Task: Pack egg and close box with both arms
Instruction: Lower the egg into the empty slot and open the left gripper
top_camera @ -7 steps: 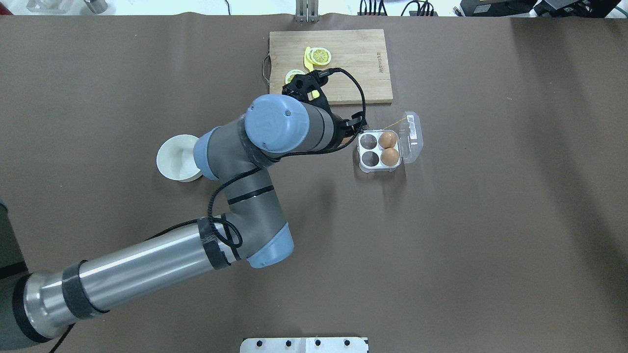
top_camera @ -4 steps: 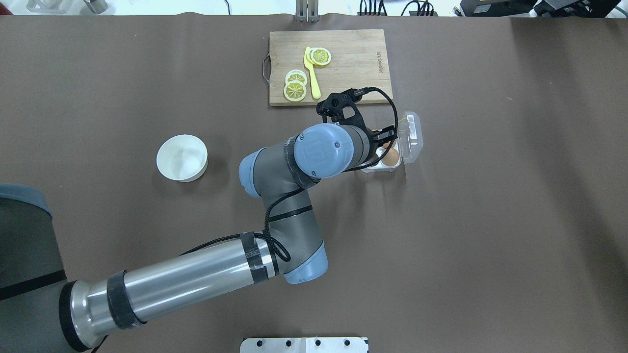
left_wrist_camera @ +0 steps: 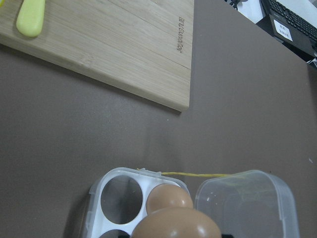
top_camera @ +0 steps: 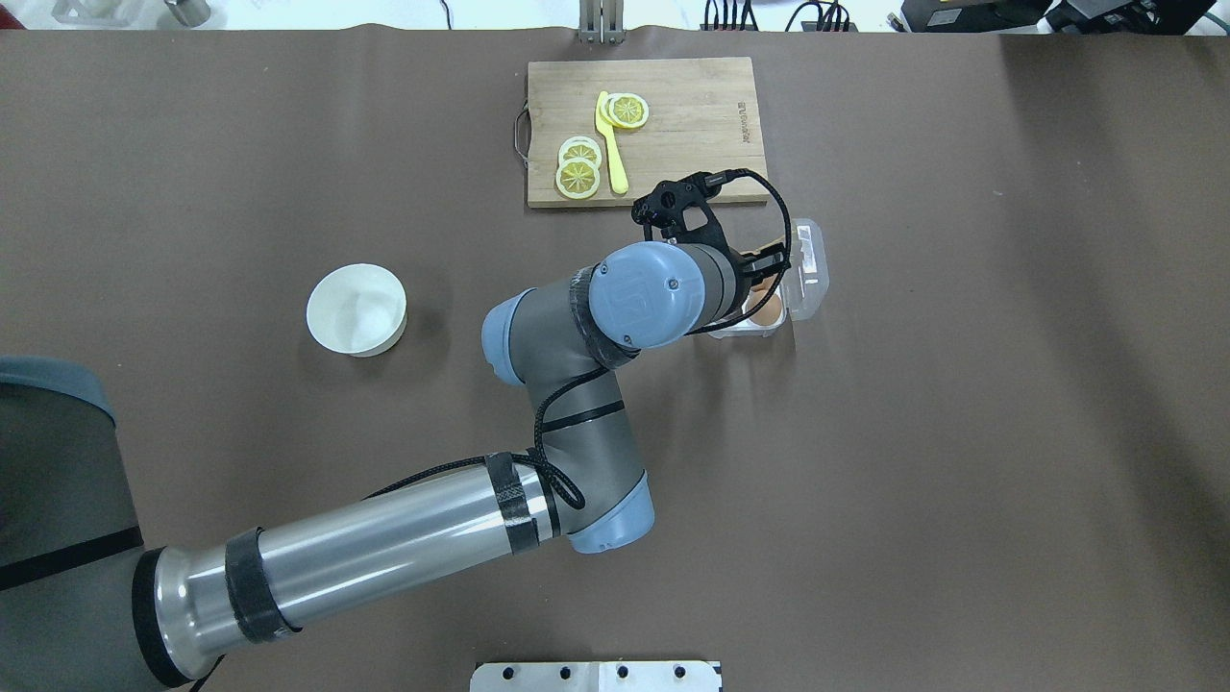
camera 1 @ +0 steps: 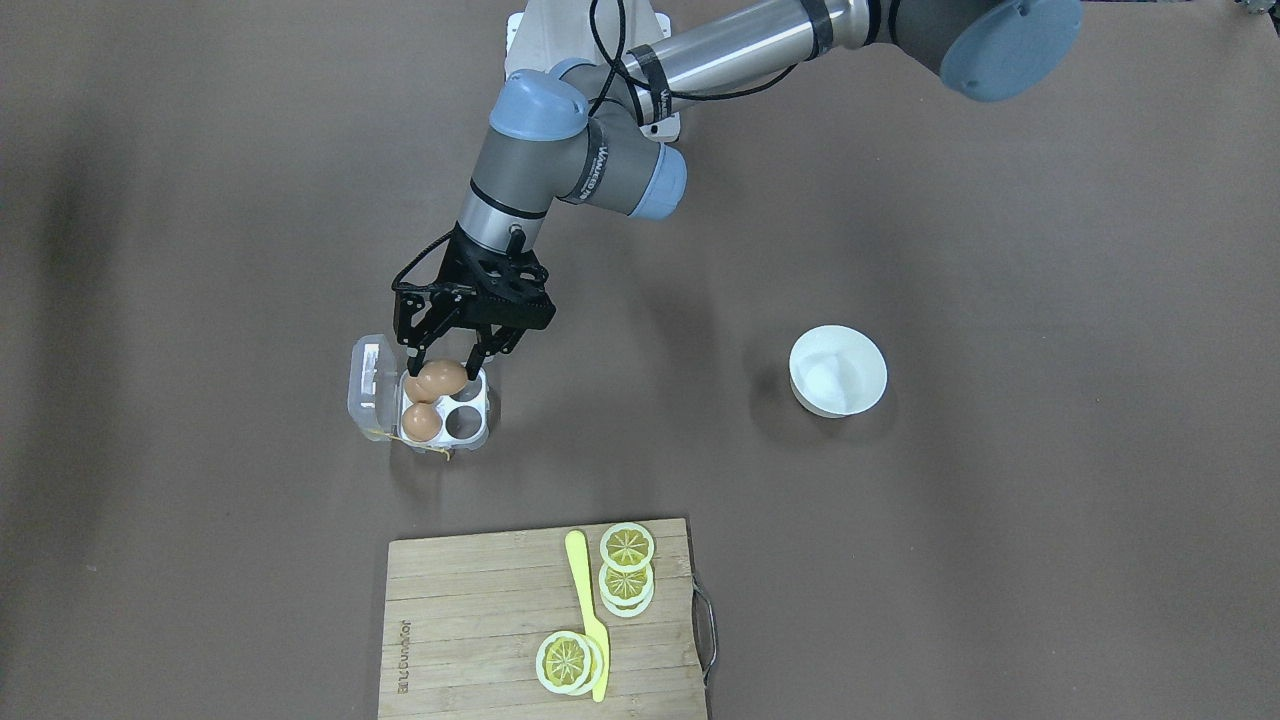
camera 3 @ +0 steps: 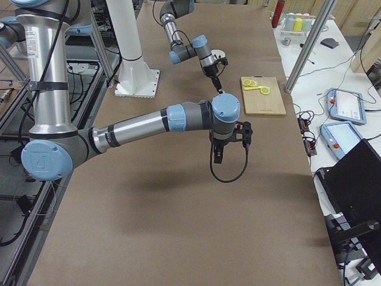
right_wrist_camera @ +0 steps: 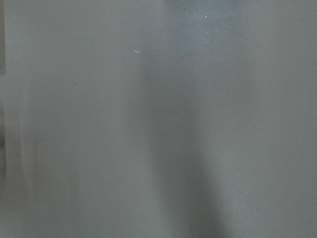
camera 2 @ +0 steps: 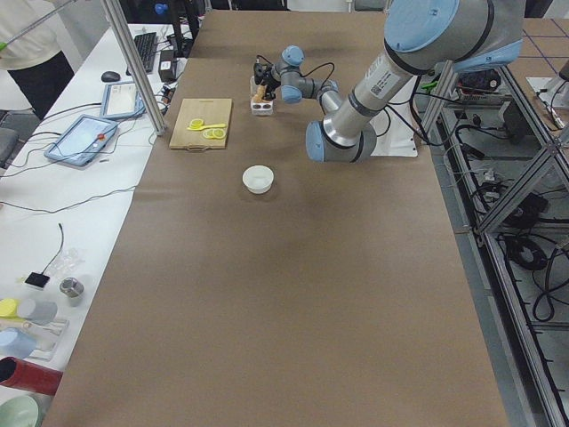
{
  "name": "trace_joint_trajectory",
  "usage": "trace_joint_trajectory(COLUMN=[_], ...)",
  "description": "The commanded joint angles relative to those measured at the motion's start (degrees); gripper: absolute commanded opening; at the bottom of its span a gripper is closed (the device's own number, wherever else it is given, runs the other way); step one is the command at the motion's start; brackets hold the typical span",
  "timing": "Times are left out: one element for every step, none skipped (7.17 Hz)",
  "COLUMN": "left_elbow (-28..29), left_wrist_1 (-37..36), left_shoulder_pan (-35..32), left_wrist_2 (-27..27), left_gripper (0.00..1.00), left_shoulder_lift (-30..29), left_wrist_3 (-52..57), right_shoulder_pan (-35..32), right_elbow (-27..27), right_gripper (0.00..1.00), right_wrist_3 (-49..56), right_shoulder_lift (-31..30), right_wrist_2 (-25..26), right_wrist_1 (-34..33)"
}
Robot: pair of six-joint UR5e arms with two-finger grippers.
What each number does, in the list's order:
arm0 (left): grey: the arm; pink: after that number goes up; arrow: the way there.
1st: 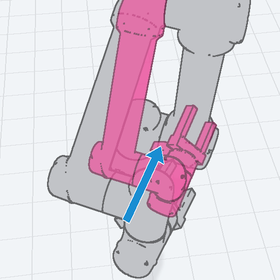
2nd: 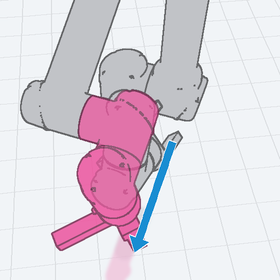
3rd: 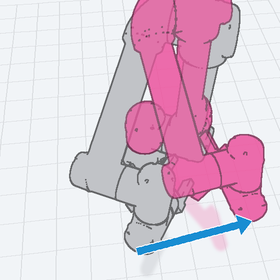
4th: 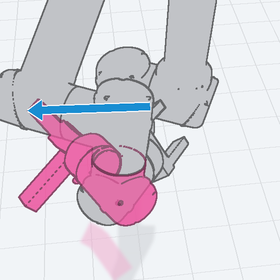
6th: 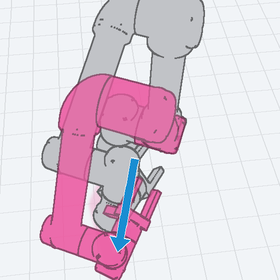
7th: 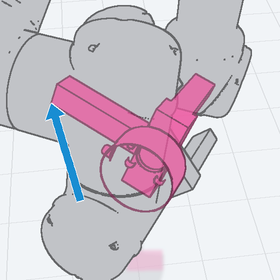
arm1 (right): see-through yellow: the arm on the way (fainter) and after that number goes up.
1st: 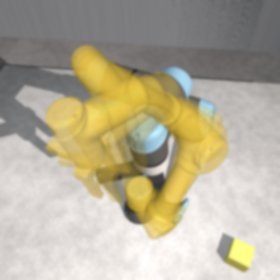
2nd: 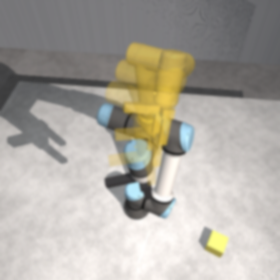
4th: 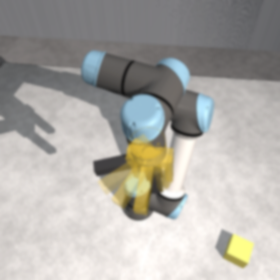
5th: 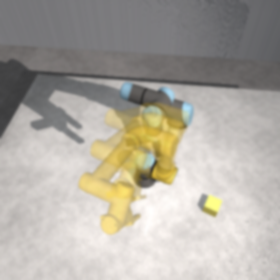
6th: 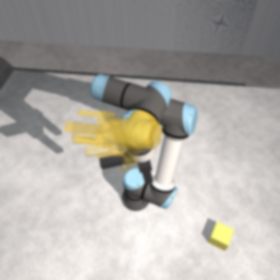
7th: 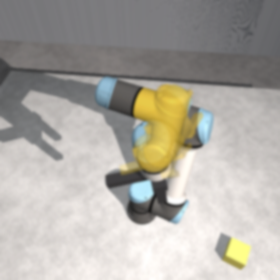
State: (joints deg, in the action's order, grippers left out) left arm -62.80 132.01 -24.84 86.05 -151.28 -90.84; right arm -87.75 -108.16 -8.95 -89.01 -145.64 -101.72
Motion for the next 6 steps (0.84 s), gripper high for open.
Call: trace_joint_trajectory(left_elbow=[0.13, 0.22, 0.22, 0.22, 0.22, 0.13], left_wrist_1=[0.09, 0.09, 0.09, 0.09, 0.09, 0.09], left_shoulder_pan=[-0.04, -0.04, -0.04, -0.04, 0.14, 0.14], left_wrist_2=[0.17, 0.25, 0.25, 0.25, 0.34, 0.52], left_gripper=[0.28, 0.31, 0.31, 0.44, 0.54, 0.56], left_shoulder_lift=[0.37, 0.63, 0.98, 1.16, 1.42, 1.51], left_wrist_3=[-0.04, 0.04, 0.04, 0.04, 0.04, 0.04], right_shoulder_pan=[-0.14, -0.14, -0.14, -0.14, -0.14, -0.14], right_elbow=[-0.56, -0.56, -0.65, -0.65, -0.56, -0.56], right_gripper=[1.00, 1.00, 1.00, 1.00, 1.00, 1.00], right_wrist_3=[-0.10, -0.11, -0.11, -0.11, -0.11, -0.11], right_shoulder_lift=[-0.29, -0.55, -0.73, -0.73, -0.73, -0.73], right_wrist_2=[-0.17, -0.17, -0.17, -0.17, -0.17, -0.17], right_wrist_1=[-0.32, -0.41, -0.41, -0.41, -0.41, -0.49])
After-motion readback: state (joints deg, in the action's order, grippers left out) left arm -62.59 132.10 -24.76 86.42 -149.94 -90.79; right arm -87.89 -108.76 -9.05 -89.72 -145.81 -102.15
